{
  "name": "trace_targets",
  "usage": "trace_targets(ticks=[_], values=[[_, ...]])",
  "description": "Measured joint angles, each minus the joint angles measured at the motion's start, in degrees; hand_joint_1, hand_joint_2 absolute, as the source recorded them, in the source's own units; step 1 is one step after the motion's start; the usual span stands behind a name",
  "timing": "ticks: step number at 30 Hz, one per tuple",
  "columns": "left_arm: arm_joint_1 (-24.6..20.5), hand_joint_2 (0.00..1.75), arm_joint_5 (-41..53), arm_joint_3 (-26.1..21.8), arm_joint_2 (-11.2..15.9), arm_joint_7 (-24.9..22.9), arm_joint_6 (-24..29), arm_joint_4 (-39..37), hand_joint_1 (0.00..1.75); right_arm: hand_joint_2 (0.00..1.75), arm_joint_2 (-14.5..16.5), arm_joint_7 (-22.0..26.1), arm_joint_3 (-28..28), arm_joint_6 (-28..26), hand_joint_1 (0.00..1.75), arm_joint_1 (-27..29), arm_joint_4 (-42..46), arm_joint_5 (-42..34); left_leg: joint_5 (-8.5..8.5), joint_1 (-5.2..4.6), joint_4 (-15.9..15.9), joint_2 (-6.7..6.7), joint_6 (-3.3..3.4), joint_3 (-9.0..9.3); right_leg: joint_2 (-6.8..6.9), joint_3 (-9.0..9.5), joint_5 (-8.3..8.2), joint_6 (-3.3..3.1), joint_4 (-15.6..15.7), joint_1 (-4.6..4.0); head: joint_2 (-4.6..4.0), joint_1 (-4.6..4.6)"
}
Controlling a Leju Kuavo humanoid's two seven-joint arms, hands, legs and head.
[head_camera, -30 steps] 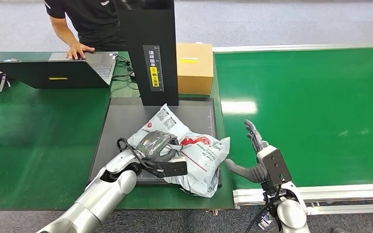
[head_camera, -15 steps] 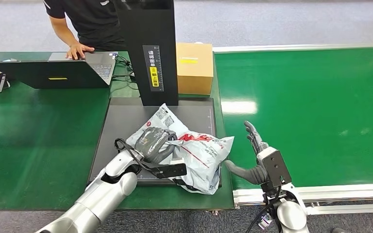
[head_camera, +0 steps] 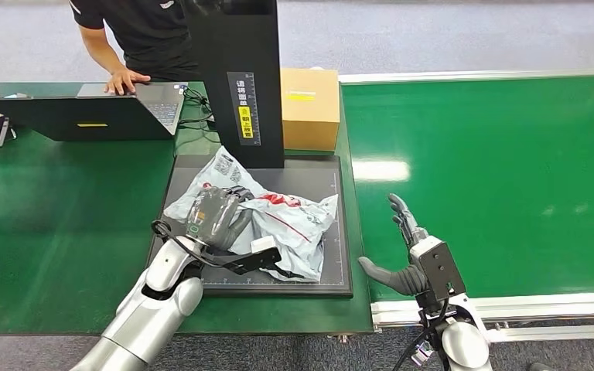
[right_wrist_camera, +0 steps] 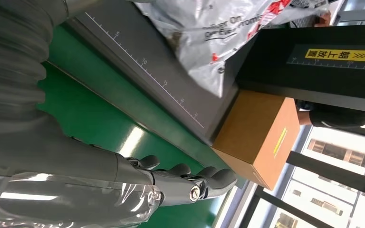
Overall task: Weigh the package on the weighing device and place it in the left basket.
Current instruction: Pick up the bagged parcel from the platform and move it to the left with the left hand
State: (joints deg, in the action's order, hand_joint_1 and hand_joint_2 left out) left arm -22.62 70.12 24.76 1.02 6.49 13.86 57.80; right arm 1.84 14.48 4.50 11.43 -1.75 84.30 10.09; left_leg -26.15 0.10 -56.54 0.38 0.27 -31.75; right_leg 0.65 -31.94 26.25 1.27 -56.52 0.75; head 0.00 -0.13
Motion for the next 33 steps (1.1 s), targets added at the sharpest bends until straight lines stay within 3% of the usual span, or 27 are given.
trace_targets(ticks=[14,27,33], values=[[3.6,1.75,6.1,-12.7,0.9,-6.4,5.9,5.4,1.75,1.75,0.0,0.0,0.0,0.3,0.0,0.1,0.4,-0.2,0.0,0.0,0.0,0.01,0.0,-0.02,-0.01,-0.04,0.0,0.0,0.0,0.0,0.0,0.0],[7.5,1.75,4.1,-25.5,0.8,-8.3,13.7,15.1,1.75,1.75,0.1,0.0,0.0,0.4,0.0,0.9,1.1,0.1,0.0,0.0,0.0,0.03,0.0,-0.05,-0.03,-0.07,0.01,-0.01,0.0,0.0,0.0,0.0],[8.3,1.75,3.0,-30.6,0.3,-9.7,14.2,16.4,1.75,1.75,0.6,0.0,0.0,0.1,0.0,1.2,1.1,0.6,0.0,0.0,0.0,0.03,0.0,-0.05,-0.02,-0.07,0.01,0.0,0.0,0.0,0.0,0.0]])
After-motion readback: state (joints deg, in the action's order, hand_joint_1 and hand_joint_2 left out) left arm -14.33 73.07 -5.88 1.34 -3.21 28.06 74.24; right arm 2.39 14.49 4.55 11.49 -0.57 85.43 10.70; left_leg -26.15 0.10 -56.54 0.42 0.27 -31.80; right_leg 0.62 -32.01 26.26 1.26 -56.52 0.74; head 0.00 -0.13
